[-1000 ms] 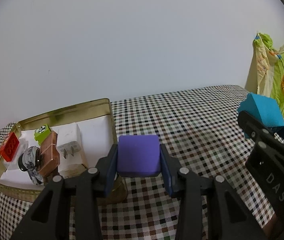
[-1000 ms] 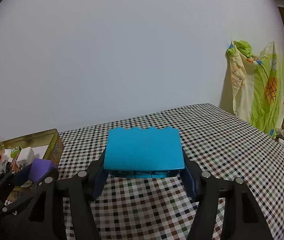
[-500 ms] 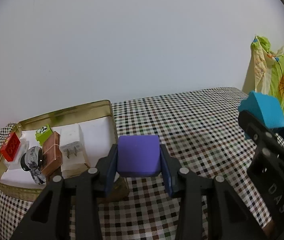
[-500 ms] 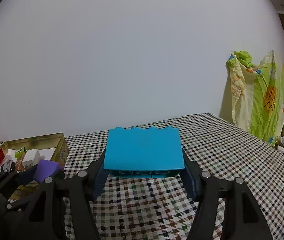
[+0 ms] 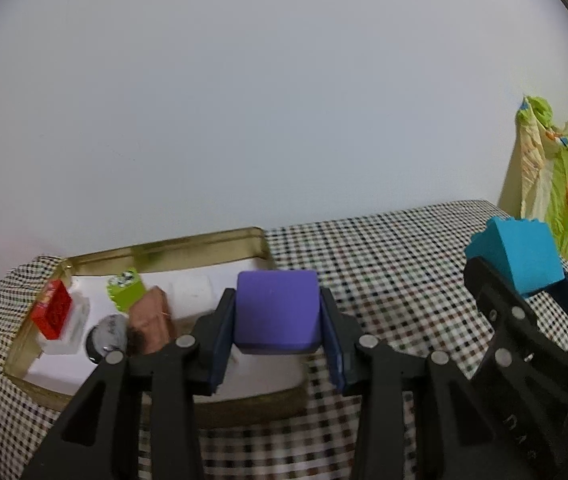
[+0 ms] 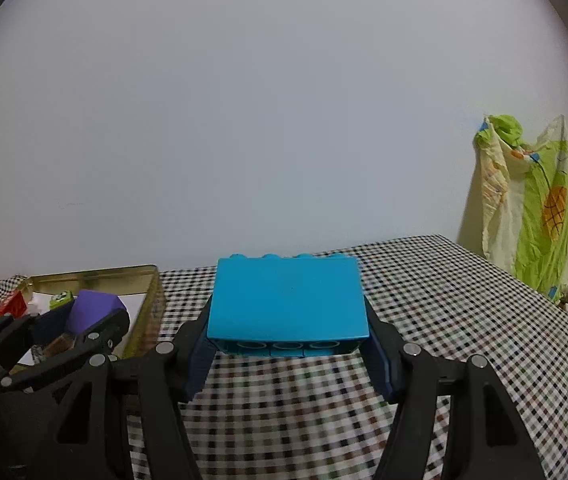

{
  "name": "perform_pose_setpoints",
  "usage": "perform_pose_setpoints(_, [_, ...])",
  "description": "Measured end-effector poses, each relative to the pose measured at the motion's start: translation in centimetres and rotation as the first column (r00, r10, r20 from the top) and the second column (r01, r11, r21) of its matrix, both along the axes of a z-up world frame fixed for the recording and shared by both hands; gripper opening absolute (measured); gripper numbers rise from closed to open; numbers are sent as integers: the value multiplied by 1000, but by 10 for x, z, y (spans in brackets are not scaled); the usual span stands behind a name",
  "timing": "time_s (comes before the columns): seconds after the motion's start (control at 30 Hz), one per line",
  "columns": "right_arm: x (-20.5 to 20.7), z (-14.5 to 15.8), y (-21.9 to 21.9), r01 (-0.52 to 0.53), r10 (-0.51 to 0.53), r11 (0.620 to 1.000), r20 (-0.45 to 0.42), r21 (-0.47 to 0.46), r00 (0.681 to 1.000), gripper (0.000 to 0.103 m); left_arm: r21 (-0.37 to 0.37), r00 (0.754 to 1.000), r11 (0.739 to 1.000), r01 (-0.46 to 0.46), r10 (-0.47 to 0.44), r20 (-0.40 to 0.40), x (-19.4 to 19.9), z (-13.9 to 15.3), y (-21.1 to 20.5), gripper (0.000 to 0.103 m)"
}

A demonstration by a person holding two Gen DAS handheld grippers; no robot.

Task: Organize rigid objects
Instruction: 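Carry the purple cube and blue brick over the gold tray, then lower the purple cube and blue brick into the tray and open both grippers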

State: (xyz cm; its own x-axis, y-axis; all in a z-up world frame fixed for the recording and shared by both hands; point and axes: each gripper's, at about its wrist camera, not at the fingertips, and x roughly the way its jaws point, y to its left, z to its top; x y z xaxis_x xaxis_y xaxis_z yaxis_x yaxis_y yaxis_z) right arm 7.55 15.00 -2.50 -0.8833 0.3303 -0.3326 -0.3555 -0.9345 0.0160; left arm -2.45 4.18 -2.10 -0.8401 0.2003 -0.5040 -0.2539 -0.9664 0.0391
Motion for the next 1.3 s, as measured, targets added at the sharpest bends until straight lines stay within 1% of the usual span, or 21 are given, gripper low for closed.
perform_pose_setpoints(0.37, [-23, 14, -45, -82, 83, 997, -34, 10, 996, 66, 20, 996, 996, -92, 93, -12, -18, 10, -51, 39])
perform_pose_setpoints(0.7, [-49, 23, -88, -165, 166, 986, -39, 22, 985, 66, 46, 981, 980, -194, 195, -7, -37, 17, -99, 39])
perform_pose_setpoints(0.8, [-57, 24, -95, -178, 179, 984, -29, 26, 983, 66, 47, 974, 973, -225, 225, 5, -46, 16, -110, 39])
perform_pose_setpoints(1.07, [-86, 22, -106, -194, 194, 981, 5, -28, 981, 66, 22, 958, 959, -283, 281, 57, -62, 7, -133, 39])
perform_pose_setpoints(1.3, [-108, 20, -113, -187, 188, 982, 27, -20, 982, 66, -4, 948, 951, -308, 307, 86, -78, 1, -141, 39])
